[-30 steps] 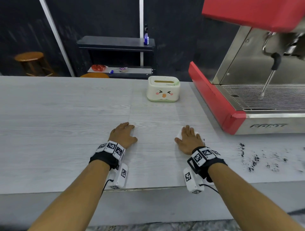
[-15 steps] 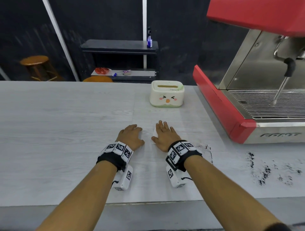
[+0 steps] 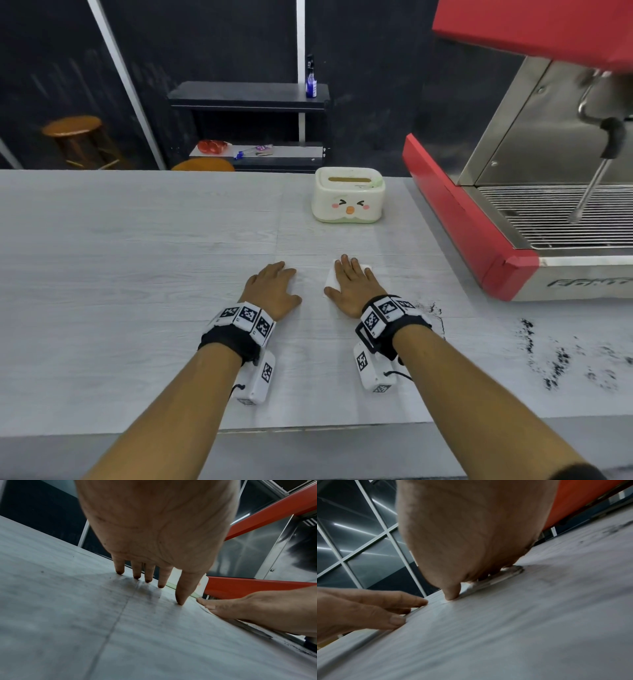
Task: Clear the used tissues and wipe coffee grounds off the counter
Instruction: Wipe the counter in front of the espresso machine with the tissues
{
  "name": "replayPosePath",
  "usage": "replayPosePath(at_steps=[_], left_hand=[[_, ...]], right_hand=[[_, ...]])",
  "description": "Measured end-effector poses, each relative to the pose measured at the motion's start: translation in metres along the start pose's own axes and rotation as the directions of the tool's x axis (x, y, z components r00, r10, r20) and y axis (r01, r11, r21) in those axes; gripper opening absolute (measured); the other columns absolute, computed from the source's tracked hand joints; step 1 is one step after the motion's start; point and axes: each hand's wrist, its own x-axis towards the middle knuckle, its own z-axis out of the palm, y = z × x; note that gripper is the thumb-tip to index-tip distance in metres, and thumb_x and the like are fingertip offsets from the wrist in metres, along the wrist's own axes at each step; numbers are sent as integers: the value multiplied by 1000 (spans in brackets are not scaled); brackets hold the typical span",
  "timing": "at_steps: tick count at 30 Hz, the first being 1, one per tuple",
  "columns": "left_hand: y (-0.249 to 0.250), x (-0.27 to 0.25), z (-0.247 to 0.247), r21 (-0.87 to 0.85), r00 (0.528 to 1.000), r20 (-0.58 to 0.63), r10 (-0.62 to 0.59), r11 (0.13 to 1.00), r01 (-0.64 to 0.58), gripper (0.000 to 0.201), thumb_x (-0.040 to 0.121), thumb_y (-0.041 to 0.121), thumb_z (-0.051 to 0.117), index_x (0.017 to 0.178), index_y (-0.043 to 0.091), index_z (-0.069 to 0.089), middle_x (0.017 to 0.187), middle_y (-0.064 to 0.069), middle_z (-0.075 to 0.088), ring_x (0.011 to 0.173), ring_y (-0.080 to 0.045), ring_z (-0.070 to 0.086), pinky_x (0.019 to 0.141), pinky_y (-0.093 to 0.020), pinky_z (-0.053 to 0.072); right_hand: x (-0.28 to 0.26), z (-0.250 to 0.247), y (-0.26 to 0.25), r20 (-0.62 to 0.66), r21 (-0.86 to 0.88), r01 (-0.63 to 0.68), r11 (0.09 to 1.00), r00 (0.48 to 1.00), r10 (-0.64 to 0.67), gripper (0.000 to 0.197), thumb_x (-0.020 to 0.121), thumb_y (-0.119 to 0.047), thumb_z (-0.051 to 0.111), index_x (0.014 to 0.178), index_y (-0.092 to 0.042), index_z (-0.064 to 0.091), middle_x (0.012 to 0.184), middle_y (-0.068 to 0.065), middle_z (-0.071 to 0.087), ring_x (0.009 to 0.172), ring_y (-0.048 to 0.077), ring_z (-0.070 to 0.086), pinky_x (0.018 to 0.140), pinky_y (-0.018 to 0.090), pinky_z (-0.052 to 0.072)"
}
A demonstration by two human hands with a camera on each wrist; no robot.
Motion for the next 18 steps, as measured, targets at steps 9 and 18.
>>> replayPosePath(at_steps=[9, 18], left_hand=[[13, -5, 6, 9, 1000, -4, 4, 1000, -4, 75, 87, 44, 53, 149, 21, 16, 159, -3, 7, 146, -21, 7, 119, -42, 12], [50, -31, 18, -16, 998, -35, -50, 999, 50, 73, 89, 43, 52, 149, 23, 15, 159, -1, 7, 146, -21, 9, 118, -41, 13]], right_hand=[[-36, 3, 57, 1, 40, -114, 993, 993, 114, 71, 100, -47, 24, 152, -11, -10, 160, 5, -18, 148, 19, -14, 121, 39, -5], [-88, 8, 123, 5, 27, -170, 985, 985, 170, 70, 100, -46, 23, 151, -11, -10, 160, 5, -19, 148, 18, -14, 121, 39, -4]])
